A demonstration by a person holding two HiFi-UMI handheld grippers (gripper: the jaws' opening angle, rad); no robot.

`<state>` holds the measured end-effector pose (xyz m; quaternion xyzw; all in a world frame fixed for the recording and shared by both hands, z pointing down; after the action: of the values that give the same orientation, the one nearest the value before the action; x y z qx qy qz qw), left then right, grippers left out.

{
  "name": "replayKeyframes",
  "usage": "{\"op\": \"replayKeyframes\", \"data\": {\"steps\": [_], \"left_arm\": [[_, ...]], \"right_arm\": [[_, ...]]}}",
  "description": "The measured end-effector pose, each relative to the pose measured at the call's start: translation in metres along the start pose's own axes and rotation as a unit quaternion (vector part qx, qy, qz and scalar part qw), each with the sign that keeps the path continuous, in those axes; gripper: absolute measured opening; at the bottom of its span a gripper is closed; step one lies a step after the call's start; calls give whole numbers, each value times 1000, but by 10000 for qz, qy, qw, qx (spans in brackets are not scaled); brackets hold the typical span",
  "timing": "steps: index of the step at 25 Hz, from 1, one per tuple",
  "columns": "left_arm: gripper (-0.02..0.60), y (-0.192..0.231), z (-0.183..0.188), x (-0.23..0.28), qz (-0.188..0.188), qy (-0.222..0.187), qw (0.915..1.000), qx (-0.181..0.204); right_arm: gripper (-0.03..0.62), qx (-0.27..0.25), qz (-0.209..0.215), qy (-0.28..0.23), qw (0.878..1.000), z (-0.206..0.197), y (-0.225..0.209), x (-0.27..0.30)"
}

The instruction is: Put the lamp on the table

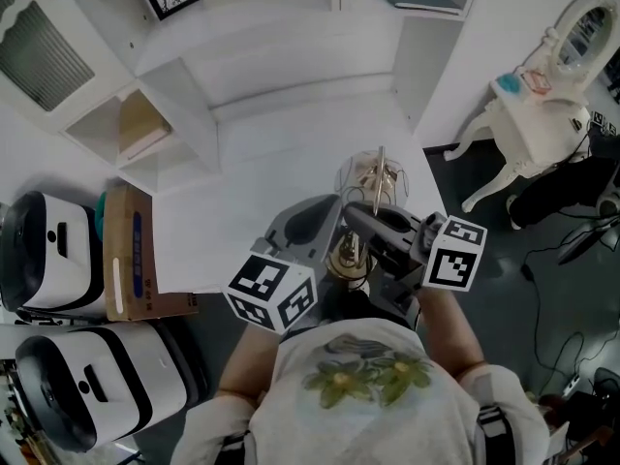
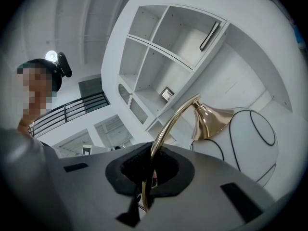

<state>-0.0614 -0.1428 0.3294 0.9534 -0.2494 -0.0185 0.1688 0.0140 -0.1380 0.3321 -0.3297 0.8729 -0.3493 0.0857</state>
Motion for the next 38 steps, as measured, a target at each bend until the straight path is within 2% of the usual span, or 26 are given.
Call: {"op": "replayKeyframes", "data": {"steps": [17,24,38], "left_arm": [[28,36,20,38,353,61,9994,-9],[28,52,20,49,442,8,9989,-184],[28,76,12,70,645,166,9973,-306]], "right_arm": [[29,55,202,163,9996,40,-36,27],[31,-76,241,334,9991,49,-50,38],[31,-21,248,499,9984,55,-80,51]]}}
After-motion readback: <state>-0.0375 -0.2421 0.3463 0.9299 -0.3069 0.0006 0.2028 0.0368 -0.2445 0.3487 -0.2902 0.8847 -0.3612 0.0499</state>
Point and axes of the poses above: the fingertips, and each gripper's own axes: x forward along the fingers, y to its left, z out of its top, the point moved 4 cm from there along -x, backward along the fingers, and after that the axes turned 15 degrees about -z, right-handed, at the moved point
